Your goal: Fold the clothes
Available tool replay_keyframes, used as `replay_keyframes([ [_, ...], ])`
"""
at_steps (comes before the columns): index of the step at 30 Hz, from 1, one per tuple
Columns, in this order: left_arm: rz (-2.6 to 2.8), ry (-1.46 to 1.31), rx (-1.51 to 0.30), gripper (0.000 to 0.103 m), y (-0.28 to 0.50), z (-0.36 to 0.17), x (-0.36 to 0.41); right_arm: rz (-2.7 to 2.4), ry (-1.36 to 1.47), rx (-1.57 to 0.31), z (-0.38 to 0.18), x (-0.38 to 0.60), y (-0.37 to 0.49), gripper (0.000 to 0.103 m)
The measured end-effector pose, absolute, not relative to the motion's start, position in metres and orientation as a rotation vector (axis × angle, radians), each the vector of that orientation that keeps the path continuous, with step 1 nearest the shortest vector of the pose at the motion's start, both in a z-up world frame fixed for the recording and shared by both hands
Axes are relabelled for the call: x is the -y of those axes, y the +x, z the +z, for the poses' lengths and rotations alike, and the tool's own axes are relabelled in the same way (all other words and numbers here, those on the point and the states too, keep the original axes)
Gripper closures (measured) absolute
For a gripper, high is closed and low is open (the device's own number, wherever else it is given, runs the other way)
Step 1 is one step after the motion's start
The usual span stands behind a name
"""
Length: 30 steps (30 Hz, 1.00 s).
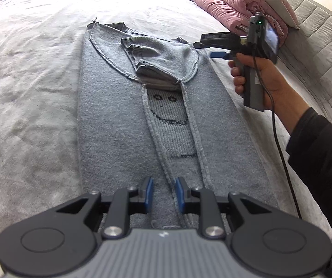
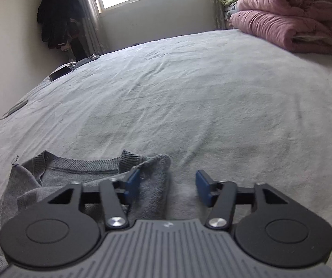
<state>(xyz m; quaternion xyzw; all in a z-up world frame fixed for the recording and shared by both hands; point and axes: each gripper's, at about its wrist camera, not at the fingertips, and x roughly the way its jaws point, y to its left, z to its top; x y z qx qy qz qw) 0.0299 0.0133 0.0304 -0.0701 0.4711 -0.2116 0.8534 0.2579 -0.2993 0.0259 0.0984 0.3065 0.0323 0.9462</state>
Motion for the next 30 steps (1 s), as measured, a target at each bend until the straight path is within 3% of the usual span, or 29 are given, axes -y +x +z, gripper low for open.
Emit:
replay_keyframes([
  [5,-0.435,-0.151,-0.981,0.081,0.026,0.033,-0.017,0.163,0.247,-0.634,0.047,0.306,0.191,0.041],
  [12,-0.427,-0.165,-0.966,0.081,0.019,0.036,-0.021,0.252,0.418,-0.799,0.049,0.306,0.093,0.041],
  [24,-0.573,-0.314,-1.004,0.079,-0.01,0.033,-0.004,0.233,0.317,-0.777,0.036,0.274,-0.04,0.041],
  [30,-0.596,-0.312,-1.04,0.078,-0.03,0.022,0.016,0.235,0.328,-0.742,0.036,0.273,-0.073,0.049],
])
